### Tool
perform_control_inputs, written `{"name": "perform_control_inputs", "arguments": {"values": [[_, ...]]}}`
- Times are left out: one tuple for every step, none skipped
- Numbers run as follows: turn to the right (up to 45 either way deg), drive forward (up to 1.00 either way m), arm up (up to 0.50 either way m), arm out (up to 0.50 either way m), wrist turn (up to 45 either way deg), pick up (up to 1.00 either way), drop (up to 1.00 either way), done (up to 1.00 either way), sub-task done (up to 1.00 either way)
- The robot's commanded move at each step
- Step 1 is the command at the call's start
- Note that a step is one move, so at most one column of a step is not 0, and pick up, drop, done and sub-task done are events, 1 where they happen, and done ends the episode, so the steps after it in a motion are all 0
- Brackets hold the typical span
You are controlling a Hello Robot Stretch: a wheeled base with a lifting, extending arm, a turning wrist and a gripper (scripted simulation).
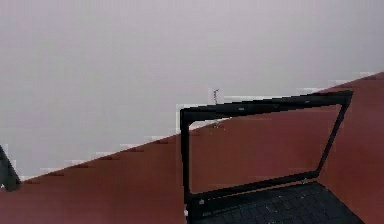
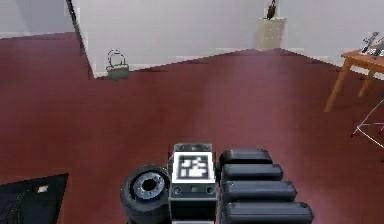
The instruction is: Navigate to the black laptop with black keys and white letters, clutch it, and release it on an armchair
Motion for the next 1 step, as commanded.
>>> {"name": "perform_control_inputs", "arguments": {"values": [[45.0,0.00,0.00,0.00,0.0,0.00,0.00,0.00,0.00]]}}
